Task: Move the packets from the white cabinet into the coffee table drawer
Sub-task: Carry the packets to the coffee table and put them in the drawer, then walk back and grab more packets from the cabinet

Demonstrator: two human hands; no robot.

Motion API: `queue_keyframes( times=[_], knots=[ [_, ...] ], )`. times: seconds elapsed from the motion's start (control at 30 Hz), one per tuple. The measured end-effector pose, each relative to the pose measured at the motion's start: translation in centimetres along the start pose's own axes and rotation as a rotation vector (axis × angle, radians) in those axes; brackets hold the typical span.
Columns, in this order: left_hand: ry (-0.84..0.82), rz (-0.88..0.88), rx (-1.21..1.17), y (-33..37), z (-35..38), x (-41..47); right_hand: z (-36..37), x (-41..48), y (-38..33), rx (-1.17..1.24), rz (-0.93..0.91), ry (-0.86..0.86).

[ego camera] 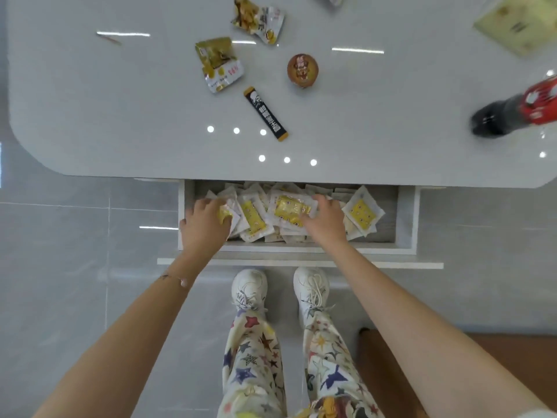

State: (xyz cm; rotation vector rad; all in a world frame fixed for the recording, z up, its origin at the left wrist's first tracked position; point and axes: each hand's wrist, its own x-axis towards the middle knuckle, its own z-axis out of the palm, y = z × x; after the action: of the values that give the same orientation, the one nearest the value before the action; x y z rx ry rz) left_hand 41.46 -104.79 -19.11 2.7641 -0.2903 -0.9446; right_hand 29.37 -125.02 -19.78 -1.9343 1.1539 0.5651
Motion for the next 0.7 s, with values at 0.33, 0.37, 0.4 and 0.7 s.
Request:
queue_keyframes(
  times=[0.33, 0.37, 0.4, 0.7],
  knots=[
    [-0.026, 0.311, 0.348, 9.4, -20.6, -12.9, -17.3, -15.6, -12.5, -0.708, -0.405, -0.059],
    [-0.003, 0.31, 0.32, 10.0, -23.0, -14.6, -19.1, -17.6, -14.0, -0.704, -0.433, -0.028],
    [0.023, 0.306, 0.291, 10.5, -25.3, -16.3, -20.7, -19.6, -15.4, -0.7, -0.46, 0.002],
    [0.365, 0.269, 0.121, 8.8, -39.3, -30.0, -28.6, -34.8, -25.9, -0.555, -0.855, 0.221]
  ],
)
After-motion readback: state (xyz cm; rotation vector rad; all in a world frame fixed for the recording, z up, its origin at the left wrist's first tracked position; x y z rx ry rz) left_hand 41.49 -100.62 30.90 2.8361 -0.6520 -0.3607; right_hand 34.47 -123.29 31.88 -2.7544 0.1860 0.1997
